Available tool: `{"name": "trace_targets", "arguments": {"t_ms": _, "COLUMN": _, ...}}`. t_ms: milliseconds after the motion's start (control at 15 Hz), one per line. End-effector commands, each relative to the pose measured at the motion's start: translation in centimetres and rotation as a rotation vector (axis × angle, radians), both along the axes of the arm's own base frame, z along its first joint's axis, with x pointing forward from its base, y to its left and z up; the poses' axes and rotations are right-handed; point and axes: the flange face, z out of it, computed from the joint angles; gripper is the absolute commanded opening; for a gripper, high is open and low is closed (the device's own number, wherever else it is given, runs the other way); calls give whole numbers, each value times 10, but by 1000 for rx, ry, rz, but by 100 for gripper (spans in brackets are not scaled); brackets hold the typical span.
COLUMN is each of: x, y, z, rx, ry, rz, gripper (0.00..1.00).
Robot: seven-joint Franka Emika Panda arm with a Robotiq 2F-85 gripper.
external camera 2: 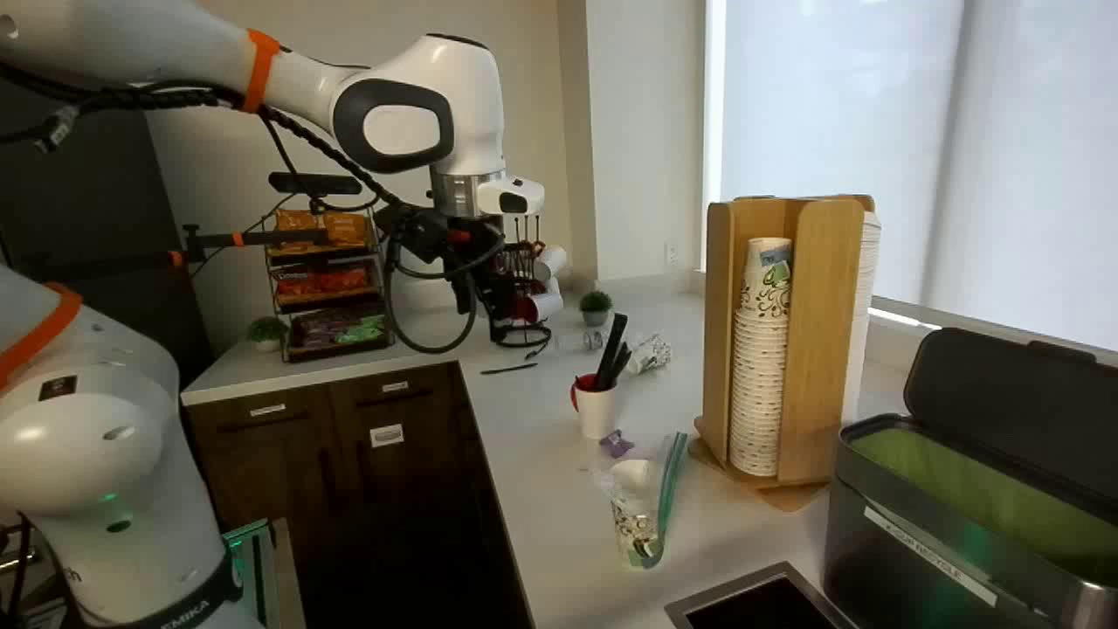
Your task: Put the black spoon on top of the wooden coffee cup holder.
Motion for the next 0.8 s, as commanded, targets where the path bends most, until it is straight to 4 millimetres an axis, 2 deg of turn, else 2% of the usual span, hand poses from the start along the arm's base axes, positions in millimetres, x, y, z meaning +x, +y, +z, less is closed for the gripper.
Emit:
{"name": "trace_targets", "arguments": {"t_ms": 0, "x": 0, "y": 0, "z": 1, "rx": 0, "ry": 1, "rz": 0, "gripper": 100}}
{"name": "trace_targets", "arguments": {"t_ms": 267, "x": 0, "y": 0, "z": 1, "rx": 0, "ry": 1, "rz": 0, "gripper": 100}}
{"name": "trace_targets", "arguments": {"t_ms": 400, "x": 6, "y": -6, "z": 0, "rx": 3, "ry": -21, "rz": -113, "gripper": 100}}
{"name": "trace_targets", "arguments": {"t_ms": 533, "x": 11, "y": -28, "z": 0, "rx": 6, "ry": -44, "rz": -241, "gripper": 100}}
{"name": "trace_targets", "arguments": {"t_ms": 733, "x": 15, "y": -73, "z": -9, "rx": -18, "ry": -70, "rz": -403, "gripper": 100}}
